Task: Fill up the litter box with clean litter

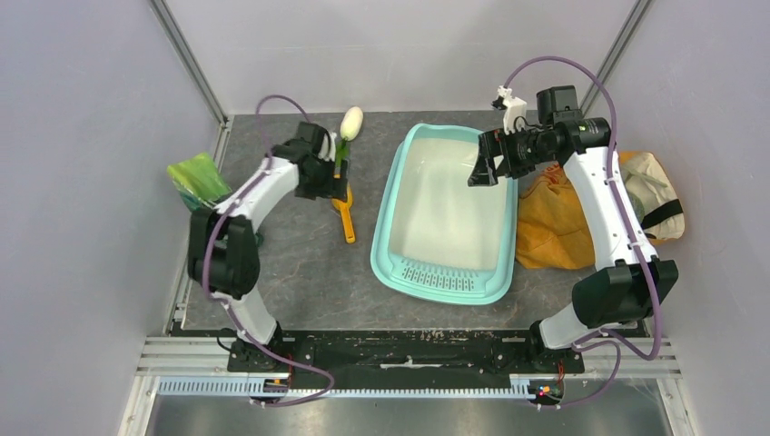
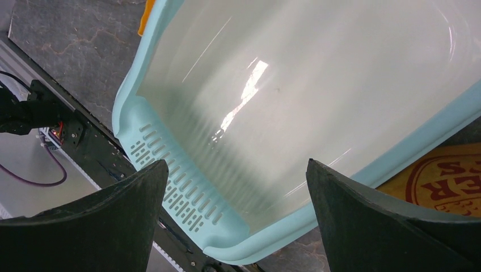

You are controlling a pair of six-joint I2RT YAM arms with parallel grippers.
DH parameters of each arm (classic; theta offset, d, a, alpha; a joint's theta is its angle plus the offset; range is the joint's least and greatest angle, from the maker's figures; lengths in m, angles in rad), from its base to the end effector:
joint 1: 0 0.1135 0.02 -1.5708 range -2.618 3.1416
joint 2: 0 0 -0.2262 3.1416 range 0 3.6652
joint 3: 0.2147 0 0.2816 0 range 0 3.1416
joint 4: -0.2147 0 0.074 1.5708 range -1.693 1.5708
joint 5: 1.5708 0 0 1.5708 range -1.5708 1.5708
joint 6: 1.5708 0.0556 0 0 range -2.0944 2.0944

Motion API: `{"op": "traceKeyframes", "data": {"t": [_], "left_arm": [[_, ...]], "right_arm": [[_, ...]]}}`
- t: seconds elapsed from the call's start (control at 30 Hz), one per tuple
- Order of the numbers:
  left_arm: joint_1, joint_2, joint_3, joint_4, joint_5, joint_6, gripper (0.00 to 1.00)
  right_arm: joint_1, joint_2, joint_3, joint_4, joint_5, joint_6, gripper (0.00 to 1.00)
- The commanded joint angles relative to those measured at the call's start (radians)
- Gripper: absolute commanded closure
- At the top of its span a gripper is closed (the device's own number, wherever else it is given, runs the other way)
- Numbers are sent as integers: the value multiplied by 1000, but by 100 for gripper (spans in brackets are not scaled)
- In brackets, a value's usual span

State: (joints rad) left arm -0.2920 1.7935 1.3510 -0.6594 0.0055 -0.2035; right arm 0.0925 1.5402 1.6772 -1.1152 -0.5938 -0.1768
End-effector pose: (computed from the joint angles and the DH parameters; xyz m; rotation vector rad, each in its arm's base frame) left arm 0.3857 -0.1163 0.1549 0.1205 2.6809 -0.1643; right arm 0.3402 0.0628 0.3370 -0.5531 2.3863 0.7141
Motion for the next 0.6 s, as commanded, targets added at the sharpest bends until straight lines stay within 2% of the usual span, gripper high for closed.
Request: {"op": "traceKeyframes", "data": {"t": [0.0, 0.07, 0.13, 0.23, 0.4, 0.53, 0.57], "left_arm": [[119, -233, 224, -278, 336, 414, 8], [224, -292, 334, -450, 453, 645, 8], [282, -287, 473, -682, 409, 888, 9], [446, -268, 612, -881, 379, 1193, 10], [632, -303, 581, -903, 251, 1647, 13], [718, -304, 563, -919, 208, 2007, 17], [736, -292, 580, -927, 224, 2038, 18]], "right_arm": [[32, 7, 71, 12, -8, -11, 1], [46, 10, 75, 24, -22, -2, 1], [68, 15, 74, 34, -33, 5, 1], [98, 16, 72, 45, -38, 7, 1], [117, 17, 79, 45, -51, 6, 1], [119, 14, 71, 43, -68, 5, 1], [120, 14, 69, 42, -72, 4, 1]]}}
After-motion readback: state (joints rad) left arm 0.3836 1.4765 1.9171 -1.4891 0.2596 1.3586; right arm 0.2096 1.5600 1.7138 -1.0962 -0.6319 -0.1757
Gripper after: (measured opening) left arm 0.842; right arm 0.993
